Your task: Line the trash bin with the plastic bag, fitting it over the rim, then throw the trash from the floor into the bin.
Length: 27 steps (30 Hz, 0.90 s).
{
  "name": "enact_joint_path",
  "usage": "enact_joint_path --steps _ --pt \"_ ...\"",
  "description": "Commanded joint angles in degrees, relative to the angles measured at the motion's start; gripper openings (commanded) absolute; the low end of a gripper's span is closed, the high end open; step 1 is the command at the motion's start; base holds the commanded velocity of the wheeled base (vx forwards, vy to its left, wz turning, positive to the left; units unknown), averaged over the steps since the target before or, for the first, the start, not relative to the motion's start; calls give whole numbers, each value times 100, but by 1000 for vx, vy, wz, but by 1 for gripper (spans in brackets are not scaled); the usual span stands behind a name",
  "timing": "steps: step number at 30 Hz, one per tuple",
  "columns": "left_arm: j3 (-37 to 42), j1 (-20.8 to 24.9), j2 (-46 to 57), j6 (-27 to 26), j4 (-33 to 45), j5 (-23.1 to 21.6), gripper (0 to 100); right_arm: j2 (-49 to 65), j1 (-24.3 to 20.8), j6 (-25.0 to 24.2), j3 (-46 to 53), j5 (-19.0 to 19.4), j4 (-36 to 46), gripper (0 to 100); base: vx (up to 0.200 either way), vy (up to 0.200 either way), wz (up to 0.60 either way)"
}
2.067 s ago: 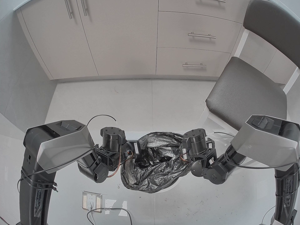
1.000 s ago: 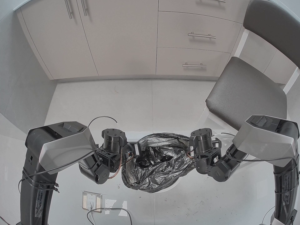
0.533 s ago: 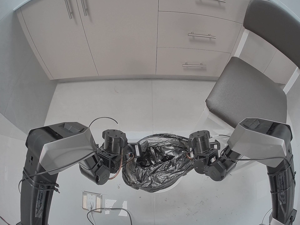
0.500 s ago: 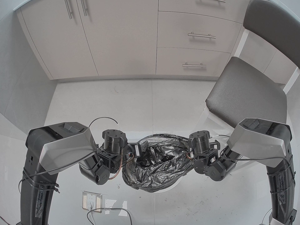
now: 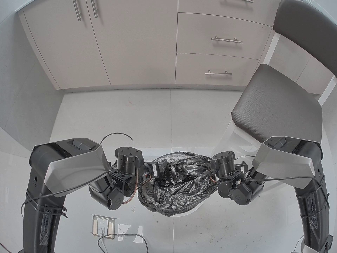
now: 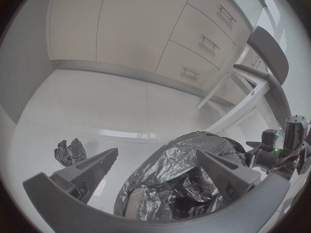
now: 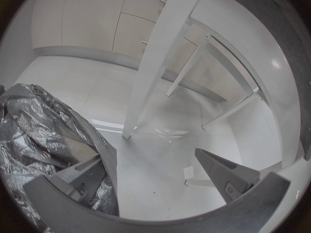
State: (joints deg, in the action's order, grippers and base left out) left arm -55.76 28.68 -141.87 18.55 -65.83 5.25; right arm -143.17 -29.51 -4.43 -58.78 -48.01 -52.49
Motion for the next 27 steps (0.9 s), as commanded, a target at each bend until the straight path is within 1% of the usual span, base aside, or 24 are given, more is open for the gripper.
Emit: enact_joint_path --steps 1,5,11,17,20,21,22,23,27 --pt "118 85 11 -1 -88 2 100 -27 16 -32 -10 -33 -59 100 0 0 0" --pt "232 181 11 -18 -202 2 100 280 -116 3 86 -16 -314 100 0 0 0" --pt "223 199 -104 -71 -193 11 100 720 -564 47 526 90 -472 100 0 0 0" --pt "136 137 -385 -528 -158 2 100 729 -722 65 754 116 -727 100 0 0 0" --pt "-75 50 -543 -757 -53 11 100 729 -731 135 781 116 -824 100 0 0 0" --pt "-207 -21 -605 -897 79 11 100 729 -731 135 798 116 -868 100 0 0 0" --pt "-207 -21 -605 -897 79 11 100 729 -731 135 798 116 -868 100 0 0 0" --pt "-453 -126 -622 -1029 378 28 100 729 -731 144 833 116 -956 100 0 0 0" --pt "-1069 -258 -622 -1047 1072 178 100 711 -731 179 886 116 -1079 100 0 0 0"
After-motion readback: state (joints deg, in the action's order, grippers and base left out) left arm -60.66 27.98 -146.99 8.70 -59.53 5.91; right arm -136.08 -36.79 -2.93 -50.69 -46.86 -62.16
